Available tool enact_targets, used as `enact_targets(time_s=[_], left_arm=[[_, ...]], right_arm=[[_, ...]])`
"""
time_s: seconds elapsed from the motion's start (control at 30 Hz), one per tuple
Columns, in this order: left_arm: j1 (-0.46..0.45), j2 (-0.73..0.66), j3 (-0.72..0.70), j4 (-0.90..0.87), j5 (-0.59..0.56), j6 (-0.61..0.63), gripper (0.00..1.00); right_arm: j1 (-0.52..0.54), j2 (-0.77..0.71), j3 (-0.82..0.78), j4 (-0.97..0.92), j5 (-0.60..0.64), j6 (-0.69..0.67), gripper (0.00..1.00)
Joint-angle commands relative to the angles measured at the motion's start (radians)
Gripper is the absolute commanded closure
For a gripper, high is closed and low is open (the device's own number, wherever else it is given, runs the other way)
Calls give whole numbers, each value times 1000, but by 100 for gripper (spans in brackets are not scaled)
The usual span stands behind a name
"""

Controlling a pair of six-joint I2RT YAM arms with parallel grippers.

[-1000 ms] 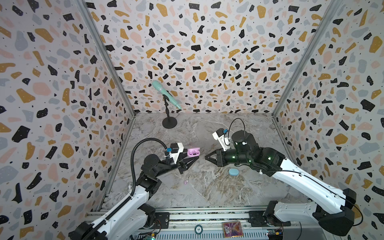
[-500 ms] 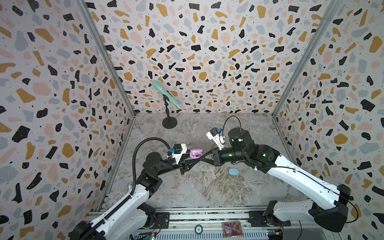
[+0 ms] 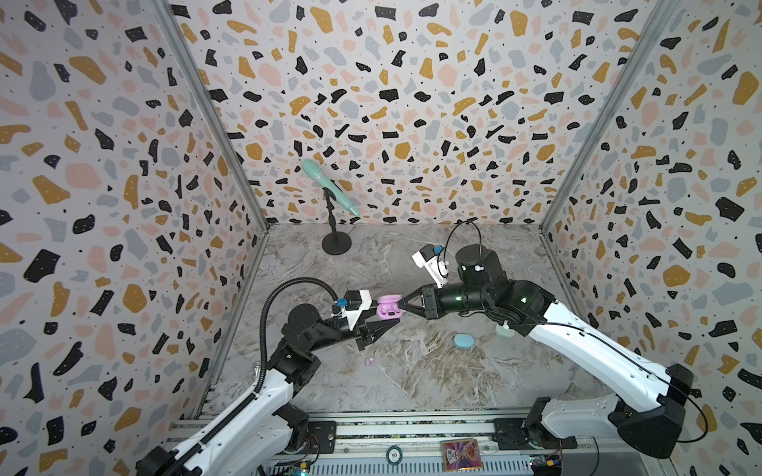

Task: Insert wireless bluetooth earbuds into charging case
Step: Insert the wireless bluetooth earbud into the charging case.

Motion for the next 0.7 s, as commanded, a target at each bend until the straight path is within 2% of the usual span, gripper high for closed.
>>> enact_targets(time_s=[0.0,0.17,0.37,0.67], left_arm=[[-15,-16,29,-2,40,29,93],[-19,-18,31,11,45,26,94],[-24,-9,33,71,78,-9,94],[-72,21,69,71,103,-11,94]], right_arm=[[-3,7,60,36,-33,-27,95],[-2,5,45,22,-83,-58,96],[-15,-28,16,-27,-76,-92,96],[-29,-55,-11,-13,-109,-101,96]])
